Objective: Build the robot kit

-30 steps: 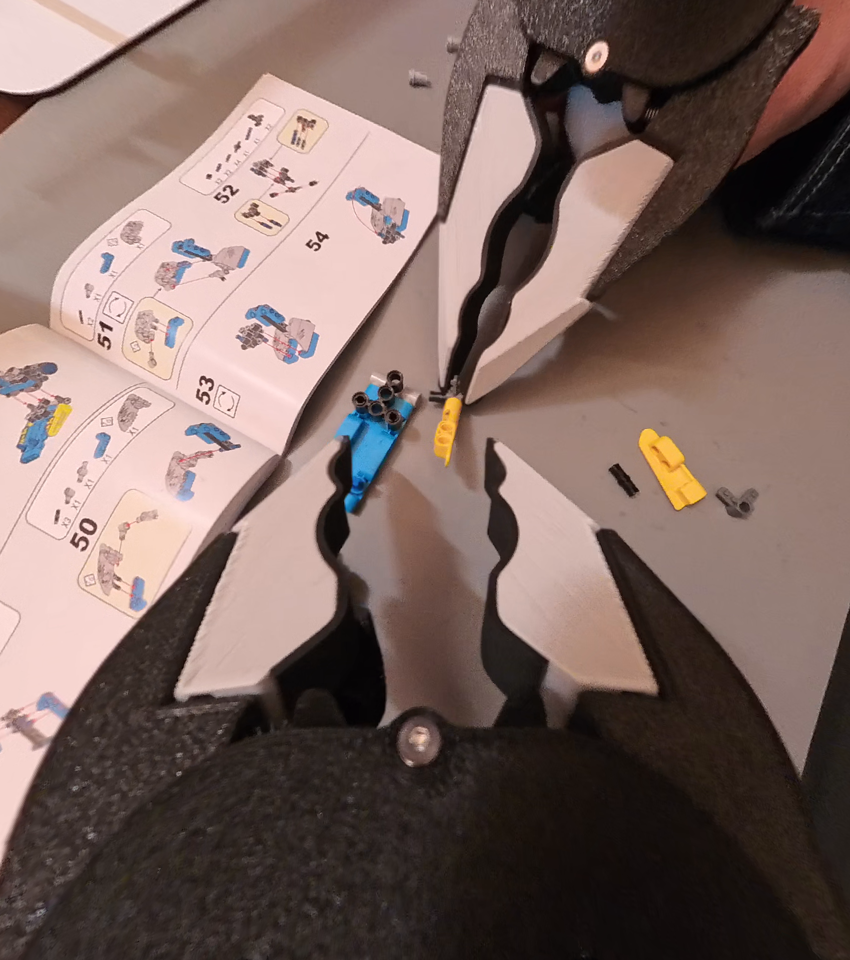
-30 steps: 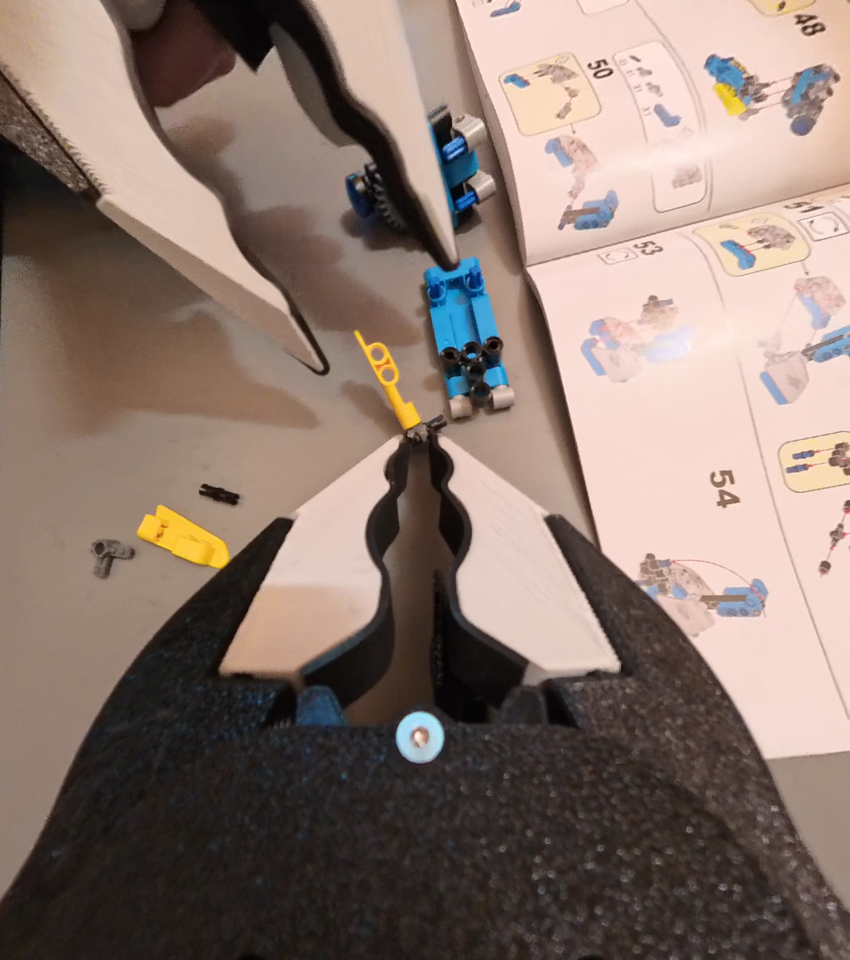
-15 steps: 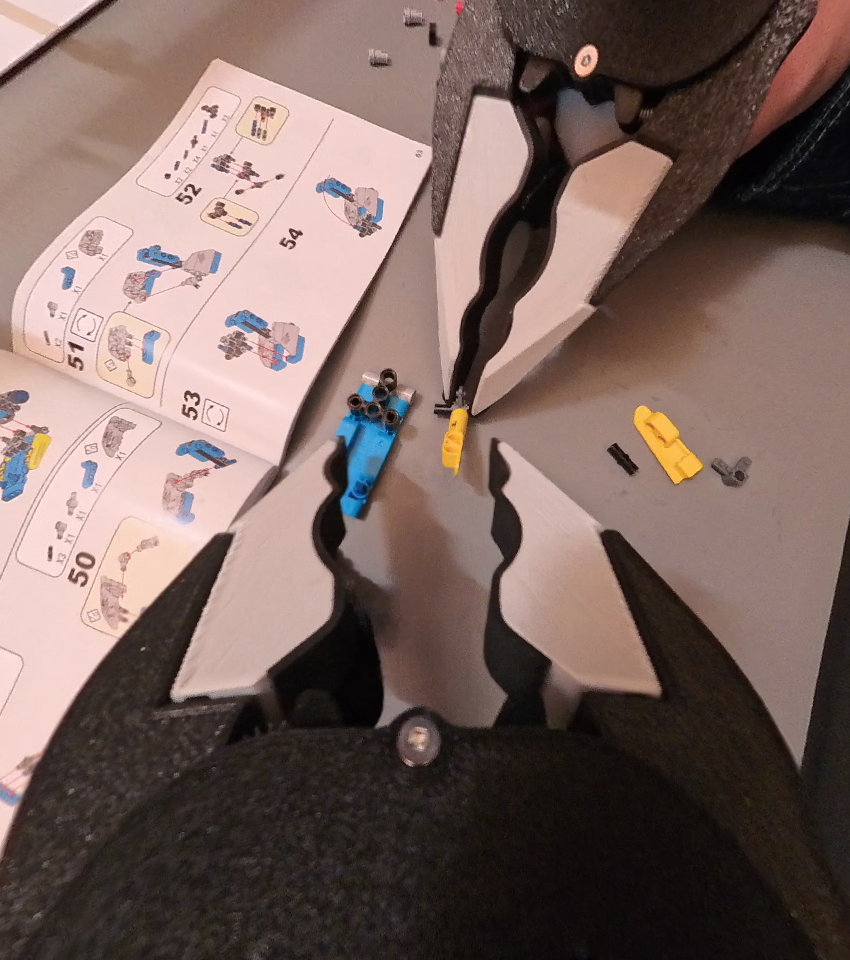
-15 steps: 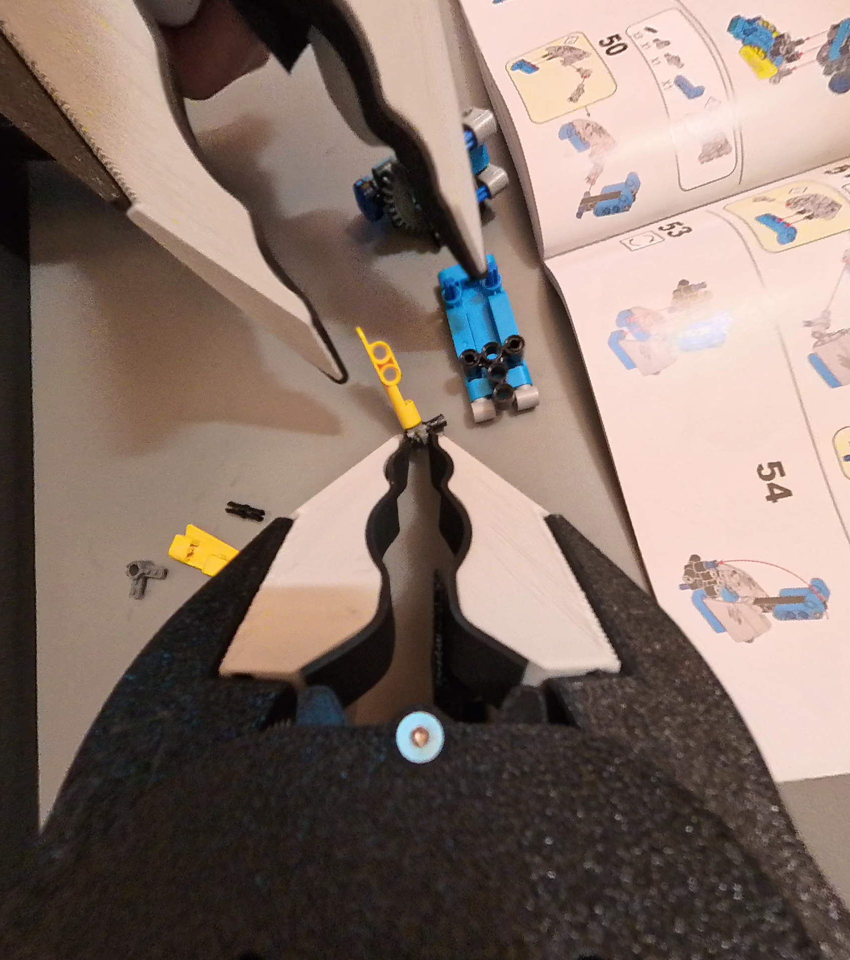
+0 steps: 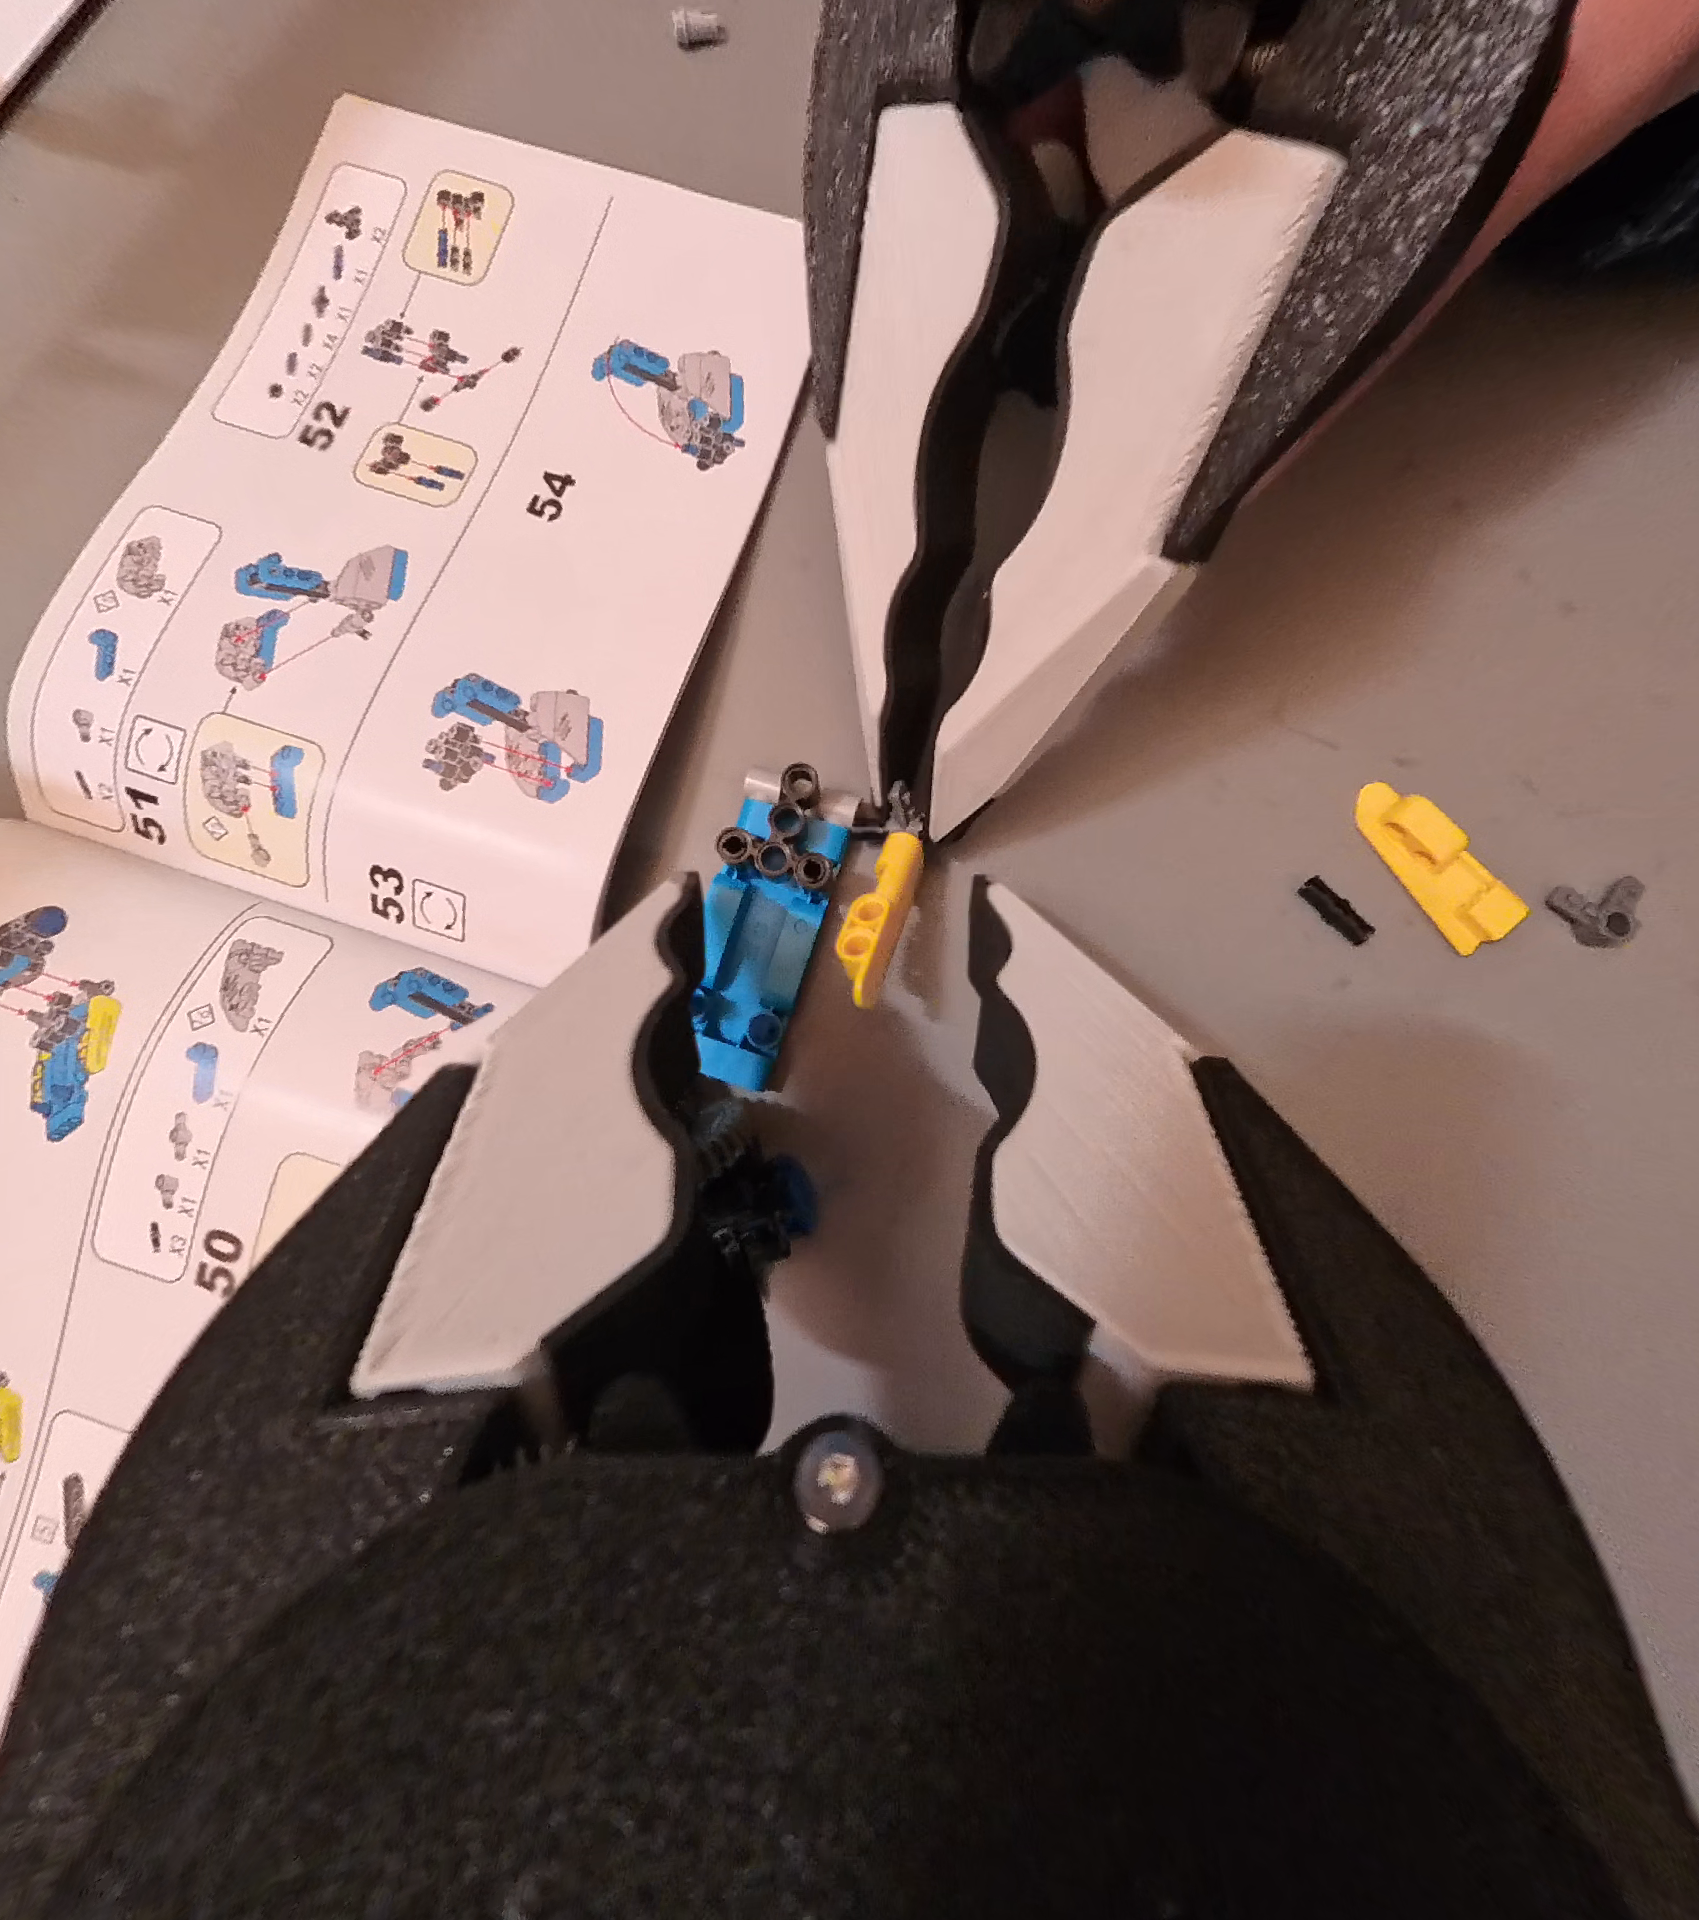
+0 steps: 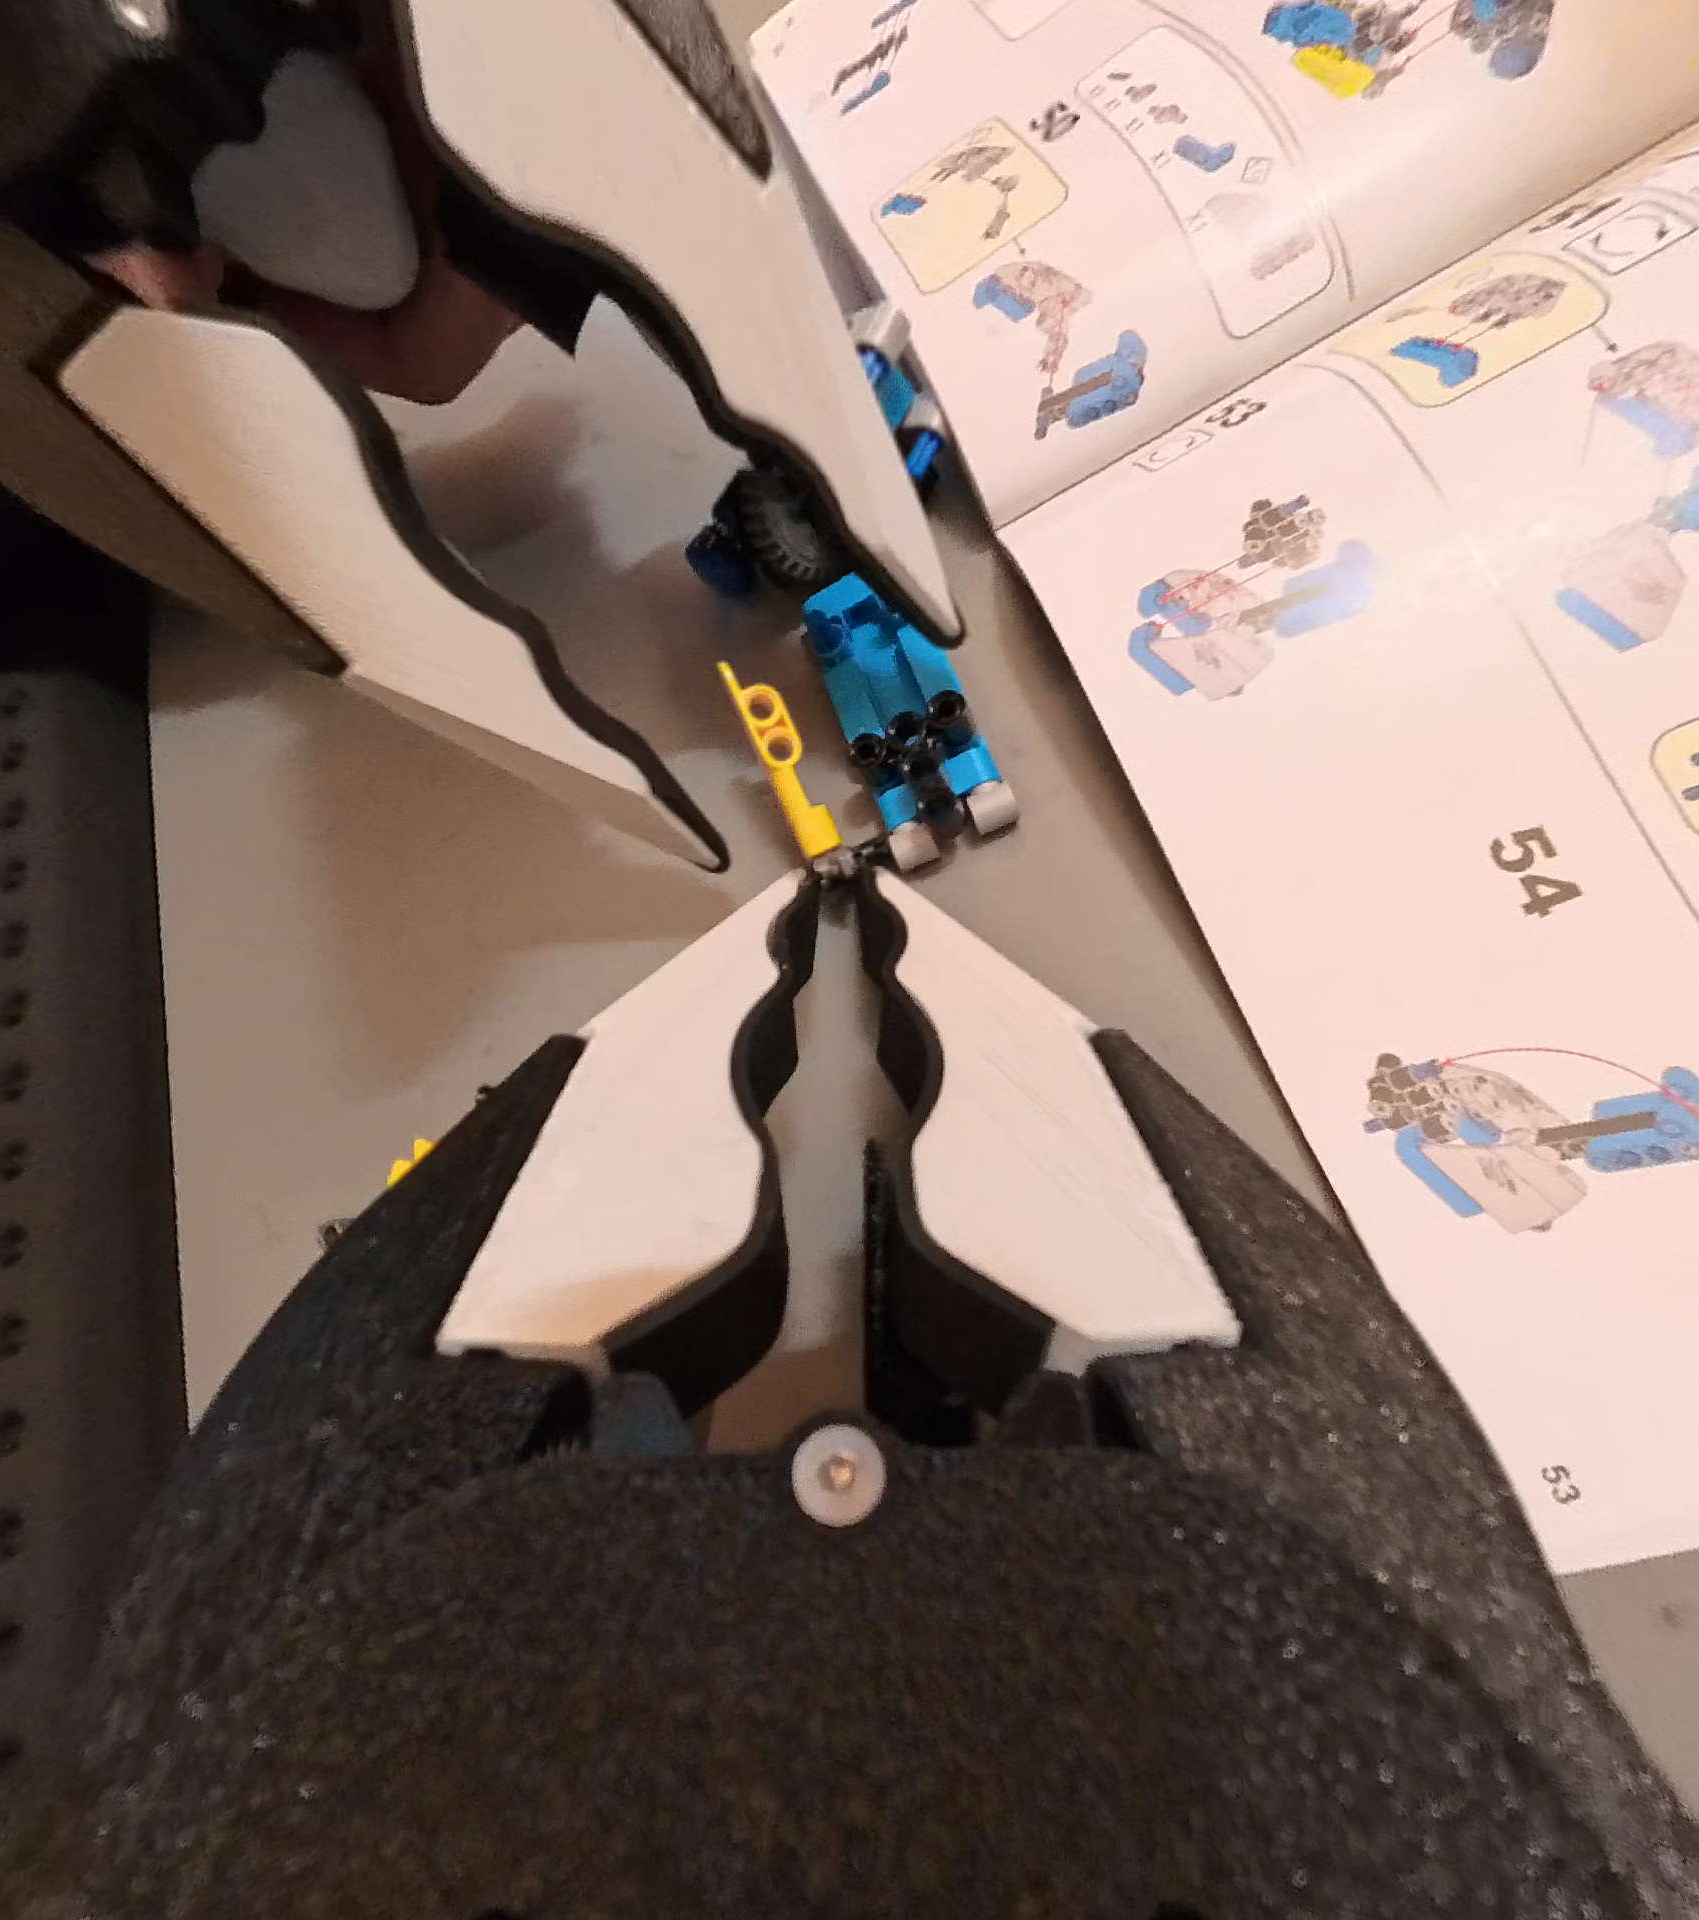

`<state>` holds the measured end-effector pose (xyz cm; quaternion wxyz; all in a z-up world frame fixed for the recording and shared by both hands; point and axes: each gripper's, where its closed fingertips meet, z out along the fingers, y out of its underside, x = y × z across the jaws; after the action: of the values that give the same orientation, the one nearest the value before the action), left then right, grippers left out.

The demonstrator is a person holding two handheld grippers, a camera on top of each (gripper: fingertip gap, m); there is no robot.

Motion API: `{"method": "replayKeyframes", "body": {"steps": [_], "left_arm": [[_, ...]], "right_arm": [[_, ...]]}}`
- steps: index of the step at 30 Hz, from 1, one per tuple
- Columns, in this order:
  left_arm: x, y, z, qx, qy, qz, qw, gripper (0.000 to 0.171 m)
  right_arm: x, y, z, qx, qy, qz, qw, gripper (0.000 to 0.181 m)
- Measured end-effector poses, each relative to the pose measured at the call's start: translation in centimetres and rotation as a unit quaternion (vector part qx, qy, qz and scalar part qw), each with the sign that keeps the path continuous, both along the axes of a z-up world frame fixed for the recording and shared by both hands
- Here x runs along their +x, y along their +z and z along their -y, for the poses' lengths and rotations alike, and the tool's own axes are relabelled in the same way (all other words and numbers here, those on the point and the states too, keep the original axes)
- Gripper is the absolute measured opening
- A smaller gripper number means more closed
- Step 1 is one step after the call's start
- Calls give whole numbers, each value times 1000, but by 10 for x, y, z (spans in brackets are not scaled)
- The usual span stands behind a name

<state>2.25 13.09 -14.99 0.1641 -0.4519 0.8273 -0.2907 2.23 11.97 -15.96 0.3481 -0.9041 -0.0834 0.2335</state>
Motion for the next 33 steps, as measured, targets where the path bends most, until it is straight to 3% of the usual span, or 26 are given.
{"method": "replayKeyframes", "body": {"steps": [10, 20, 23, 33], "left_arm": [[-1, -14, 0, 19, 0, -14, 1000, 27], [-3, -14, 2, 22, -7, -22, 999, 22], [-17, -14, 14, 19, -27, -40, 999, 20], [-82, -11, 55, -19, -62, -70, 995, 33]], "right_arm": [[6, -4, -1, 5, 0, 48, 999, 7], [13, -4, 8, 3, 2, 64, 998, 7], [-1, 1, 25, -3, 44, 50, 998, 7], [-57, -3, 66, -6, 78, 25, 997, 6]]}}
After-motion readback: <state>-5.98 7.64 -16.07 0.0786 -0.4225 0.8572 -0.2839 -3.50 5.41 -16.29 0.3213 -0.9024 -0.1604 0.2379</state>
